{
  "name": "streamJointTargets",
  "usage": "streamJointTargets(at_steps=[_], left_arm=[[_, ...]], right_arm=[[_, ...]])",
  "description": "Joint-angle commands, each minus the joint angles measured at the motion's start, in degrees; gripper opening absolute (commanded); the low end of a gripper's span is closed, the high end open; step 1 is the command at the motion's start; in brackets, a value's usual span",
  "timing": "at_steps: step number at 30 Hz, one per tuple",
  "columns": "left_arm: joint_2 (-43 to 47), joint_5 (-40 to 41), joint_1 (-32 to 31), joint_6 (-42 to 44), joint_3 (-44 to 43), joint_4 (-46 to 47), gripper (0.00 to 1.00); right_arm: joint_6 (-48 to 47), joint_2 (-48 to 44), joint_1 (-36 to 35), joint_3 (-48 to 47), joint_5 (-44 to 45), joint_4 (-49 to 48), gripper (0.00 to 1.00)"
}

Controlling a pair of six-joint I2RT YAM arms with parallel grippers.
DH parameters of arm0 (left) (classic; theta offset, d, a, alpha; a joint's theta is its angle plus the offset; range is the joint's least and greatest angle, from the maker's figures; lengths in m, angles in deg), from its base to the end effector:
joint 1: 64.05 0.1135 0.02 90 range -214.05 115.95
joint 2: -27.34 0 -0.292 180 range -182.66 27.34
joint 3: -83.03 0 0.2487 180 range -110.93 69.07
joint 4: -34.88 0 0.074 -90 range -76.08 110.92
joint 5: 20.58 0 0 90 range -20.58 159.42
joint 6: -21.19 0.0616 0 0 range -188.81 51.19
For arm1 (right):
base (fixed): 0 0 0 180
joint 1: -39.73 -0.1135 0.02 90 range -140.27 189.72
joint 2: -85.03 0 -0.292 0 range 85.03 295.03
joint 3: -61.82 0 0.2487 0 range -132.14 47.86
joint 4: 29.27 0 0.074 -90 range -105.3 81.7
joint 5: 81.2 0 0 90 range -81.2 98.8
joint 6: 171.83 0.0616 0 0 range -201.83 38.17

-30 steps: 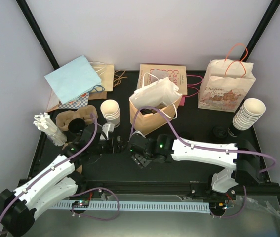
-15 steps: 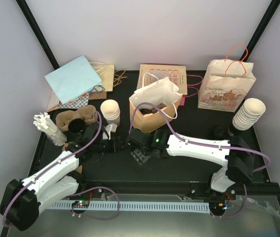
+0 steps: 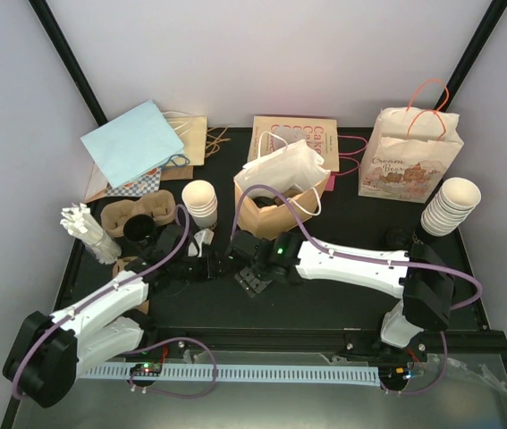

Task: Pack the takeout coffee

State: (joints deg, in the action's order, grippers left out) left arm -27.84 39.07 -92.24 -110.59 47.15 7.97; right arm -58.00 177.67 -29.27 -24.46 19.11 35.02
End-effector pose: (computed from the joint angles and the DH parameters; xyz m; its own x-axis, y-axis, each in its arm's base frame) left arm 0.1404 -0.1106 0.1792 -0.9514 -0.1424 -0.2730 0.1099 0.6712 -0.7331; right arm 0.1268 0.2997 0.2506 -0.6718 -0.6409 -0.3713 -0.6842 0.7290 -0.0206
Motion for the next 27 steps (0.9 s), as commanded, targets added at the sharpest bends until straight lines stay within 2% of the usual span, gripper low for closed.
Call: streamJointTargets(at_steps=[1,27], left_arm=[[-2.4,-2.9,0.3,0.5,0.2,3.9,0.48],[-10.1,-5.4,0.3,1.7,0.6,8.1,0.37]], right_arm=[[-1.2,1.2,0.6,-1.5,-1.0,-0.9,0.79],[-2.5,5.8,1.1,-2.4,-2.9,-0.5,0.79]])
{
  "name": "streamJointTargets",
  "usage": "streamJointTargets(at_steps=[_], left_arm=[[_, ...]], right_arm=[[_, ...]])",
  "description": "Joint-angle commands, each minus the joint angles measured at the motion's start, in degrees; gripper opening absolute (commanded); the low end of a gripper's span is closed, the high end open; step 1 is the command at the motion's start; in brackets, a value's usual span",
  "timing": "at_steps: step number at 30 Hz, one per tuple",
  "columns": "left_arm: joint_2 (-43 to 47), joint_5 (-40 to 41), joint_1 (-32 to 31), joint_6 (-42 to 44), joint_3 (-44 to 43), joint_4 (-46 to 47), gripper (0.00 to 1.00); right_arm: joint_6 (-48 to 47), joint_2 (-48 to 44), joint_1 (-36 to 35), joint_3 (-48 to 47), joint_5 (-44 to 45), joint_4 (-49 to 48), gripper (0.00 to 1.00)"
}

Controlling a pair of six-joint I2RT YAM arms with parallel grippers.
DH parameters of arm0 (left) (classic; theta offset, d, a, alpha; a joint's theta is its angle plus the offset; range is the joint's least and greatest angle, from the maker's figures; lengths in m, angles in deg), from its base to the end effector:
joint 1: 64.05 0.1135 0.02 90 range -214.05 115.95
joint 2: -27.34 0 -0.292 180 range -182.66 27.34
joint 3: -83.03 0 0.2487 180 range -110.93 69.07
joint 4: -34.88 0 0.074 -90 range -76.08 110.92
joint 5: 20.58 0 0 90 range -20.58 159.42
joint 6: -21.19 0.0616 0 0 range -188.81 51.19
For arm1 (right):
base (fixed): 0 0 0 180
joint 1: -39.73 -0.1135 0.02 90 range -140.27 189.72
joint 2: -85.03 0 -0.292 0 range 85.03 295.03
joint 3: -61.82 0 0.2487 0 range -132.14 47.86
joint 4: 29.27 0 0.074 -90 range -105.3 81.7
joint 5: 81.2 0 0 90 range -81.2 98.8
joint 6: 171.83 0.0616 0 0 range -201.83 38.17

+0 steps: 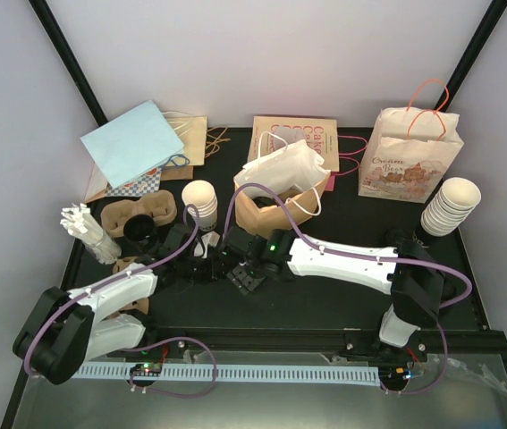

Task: Pack the takeout coffee

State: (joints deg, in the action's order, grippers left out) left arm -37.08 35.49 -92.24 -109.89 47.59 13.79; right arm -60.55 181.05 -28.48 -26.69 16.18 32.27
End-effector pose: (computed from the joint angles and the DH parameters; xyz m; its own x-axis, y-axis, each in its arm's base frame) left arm 0.1528 -0.1209 0.1604 -0.9745 -0.0963 -0.2026 0.0894 0.6617 -0.7444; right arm 0.1356 0.3179 0.2452 -0.6510 -0.6590 -0.3767 -0.7164 0.6975 0.0180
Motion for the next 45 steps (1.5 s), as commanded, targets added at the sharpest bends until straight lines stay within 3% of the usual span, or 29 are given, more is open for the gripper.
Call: streamJointTargets(at_steps=[1,45], left_arm=[[-0.9,-1.8,0.3,1.0,0.2,2.3,0.37],[1.4,-0.7,0.4,1.5,-0.4,-0.2,0.34]], right_arm=[[0.2,2.2,0.4,-0.3,0.6,2.6,0.79],[0.2,-3.1,1.6,-1.4,5.7,7.3,0.78]])
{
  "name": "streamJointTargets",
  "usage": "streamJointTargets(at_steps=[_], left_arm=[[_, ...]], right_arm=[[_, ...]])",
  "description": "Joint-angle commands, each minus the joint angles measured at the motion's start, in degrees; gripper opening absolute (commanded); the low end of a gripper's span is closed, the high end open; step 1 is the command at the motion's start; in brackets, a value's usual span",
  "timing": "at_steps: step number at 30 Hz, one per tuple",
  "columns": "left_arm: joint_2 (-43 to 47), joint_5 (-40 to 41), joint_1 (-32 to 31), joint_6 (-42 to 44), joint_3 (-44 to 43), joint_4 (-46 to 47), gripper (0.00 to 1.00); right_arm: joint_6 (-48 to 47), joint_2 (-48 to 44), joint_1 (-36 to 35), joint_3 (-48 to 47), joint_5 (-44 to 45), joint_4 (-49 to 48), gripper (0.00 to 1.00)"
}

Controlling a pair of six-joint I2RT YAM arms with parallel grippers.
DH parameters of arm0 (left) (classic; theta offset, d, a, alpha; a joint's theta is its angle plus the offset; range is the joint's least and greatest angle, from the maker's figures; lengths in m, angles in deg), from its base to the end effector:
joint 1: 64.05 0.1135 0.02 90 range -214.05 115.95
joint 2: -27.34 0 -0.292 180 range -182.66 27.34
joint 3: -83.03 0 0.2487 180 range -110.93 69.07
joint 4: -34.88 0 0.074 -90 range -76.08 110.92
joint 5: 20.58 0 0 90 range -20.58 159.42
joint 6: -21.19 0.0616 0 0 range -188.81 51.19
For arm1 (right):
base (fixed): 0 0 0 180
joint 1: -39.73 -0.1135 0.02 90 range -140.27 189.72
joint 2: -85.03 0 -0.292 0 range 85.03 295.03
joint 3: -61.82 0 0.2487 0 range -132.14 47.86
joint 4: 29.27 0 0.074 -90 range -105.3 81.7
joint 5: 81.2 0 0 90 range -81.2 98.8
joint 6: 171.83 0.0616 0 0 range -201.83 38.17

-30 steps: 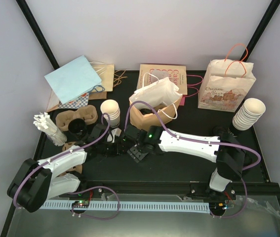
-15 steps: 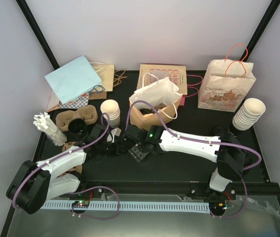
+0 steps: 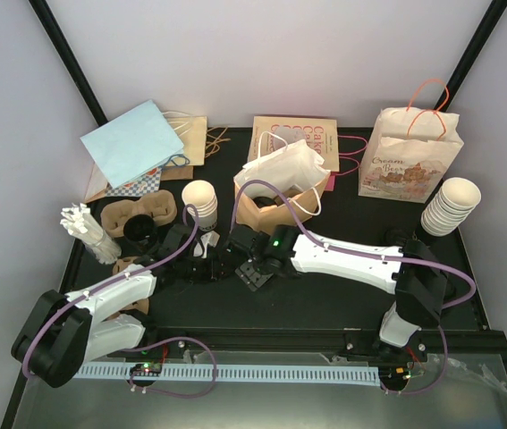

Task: Pack the takeout coffee

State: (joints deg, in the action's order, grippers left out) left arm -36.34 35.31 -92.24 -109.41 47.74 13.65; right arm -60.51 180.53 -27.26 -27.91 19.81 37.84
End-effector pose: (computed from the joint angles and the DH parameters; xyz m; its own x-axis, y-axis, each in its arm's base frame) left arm 0.1514 -0.1203 0.1618 -0.9727 -0.0900 -0.2139 0.1032 0.6580 -0.7460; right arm 0.1418 0.3038 0.2506 -0.6685 -0.6611 -0.3406 -0.6854 0.7255 -0.0630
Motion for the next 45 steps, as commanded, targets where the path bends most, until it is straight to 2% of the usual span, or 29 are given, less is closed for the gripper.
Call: streamJointTargets(at_steps=[1,26,45], left_arm=[[0.7,-0.5,0.3,1.0,-0.6,0.0,0.34],[-0.4,-1.9,0.2,0.9,-1.2,0.7,0.34],[-3.9,-3.6,-0.3,0.6,-3.6,2.7,0.34]], right_arm=[[0.1,-2.7,0.4,-0.2,2.1,1.8,0.78],[-0.1,-6.0,3.6,5.7,-4.7,-4.7,0.78],[0.0,-6.0,4.3,10.4,-6.3,-9.7,0.78]])
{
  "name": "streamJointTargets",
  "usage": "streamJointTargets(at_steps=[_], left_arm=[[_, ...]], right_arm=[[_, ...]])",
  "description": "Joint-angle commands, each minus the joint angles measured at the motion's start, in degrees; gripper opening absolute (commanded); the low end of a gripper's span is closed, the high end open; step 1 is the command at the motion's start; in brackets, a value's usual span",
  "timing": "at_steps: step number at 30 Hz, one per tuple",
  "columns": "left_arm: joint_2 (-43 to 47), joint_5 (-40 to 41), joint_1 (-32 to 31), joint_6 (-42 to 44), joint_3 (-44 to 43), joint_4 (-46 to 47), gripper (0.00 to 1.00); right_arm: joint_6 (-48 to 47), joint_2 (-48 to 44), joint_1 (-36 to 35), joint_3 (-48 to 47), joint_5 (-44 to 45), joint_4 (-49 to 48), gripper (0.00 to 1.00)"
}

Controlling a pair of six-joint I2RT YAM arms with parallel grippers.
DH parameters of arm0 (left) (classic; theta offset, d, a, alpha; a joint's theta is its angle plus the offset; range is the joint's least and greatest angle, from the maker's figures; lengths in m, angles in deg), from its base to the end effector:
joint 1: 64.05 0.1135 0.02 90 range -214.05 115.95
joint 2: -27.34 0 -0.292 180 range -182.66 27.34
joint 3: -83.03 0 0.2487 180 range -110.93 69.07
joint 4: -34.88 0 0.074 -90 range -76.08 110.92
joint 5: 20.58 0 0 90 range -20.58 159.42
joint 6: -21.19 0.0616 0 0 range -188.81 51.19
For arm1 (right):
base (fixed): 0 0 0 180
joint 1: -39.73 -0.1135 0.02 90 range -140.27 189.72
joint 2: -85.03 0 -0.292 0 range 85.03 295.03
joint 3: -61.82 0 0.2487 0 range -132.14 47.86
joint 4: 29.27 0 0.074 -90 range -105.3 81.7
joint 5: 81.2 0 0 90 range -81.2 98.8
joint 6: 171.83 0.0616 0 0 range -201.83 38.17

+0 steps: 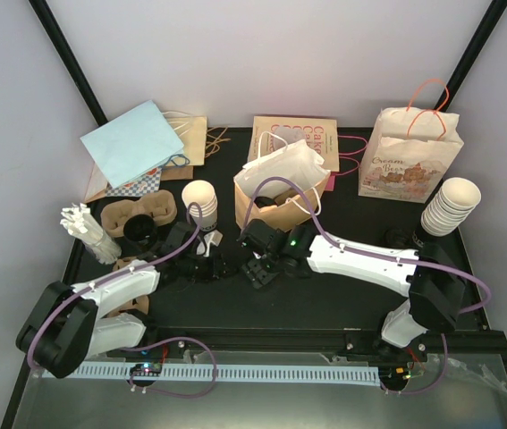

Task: Pack the takeout coffee

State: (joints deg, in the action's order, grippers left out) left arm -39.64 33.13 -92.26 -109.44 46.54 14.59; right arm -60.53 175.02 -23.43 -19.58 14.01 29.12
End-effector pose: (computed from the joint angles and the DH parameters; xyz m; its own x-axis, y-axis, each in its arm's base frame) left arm 0.1575 -0.1259 0.1603 -0.9810 -0.0694 -0.1813 0.0949 0.6433 -0.7597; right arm 0.1489 0.2819 0.2438 -0.7041 -0.5903 -0.3947 -0.6620 0.7467 0.0642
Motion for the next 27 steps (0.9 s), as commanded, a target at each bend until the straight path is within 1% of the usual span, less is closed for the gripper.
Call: streamJointTargets(at_steps=[1,13,22,27], left_arm=[[-0.7,-1.4,-0.3,0.6,-2.5,1.8,0.34],[-4.4,-3.2,-3.2,-3.8,-2.8,7.7,0.35],[-6.1,-2.9,-5.0,-6.3,-2.5,10.5,0.35],[-6.1,-2.7,-5.4,-6.2,-3.0,10.4,0.35]], right_arm=[[0.1,-0.6,0.5,2.4,-0.5,-1.2,0.78],[-0.7,-3.2,0.4,6.3,1.8,-4.2,0.78],[-2.3,-5.2,-0.3,11.4,0.7,-9.0,0.78],[-2.0,-2.8,-0.3,9.9,1.9,-6.9,0.78]])
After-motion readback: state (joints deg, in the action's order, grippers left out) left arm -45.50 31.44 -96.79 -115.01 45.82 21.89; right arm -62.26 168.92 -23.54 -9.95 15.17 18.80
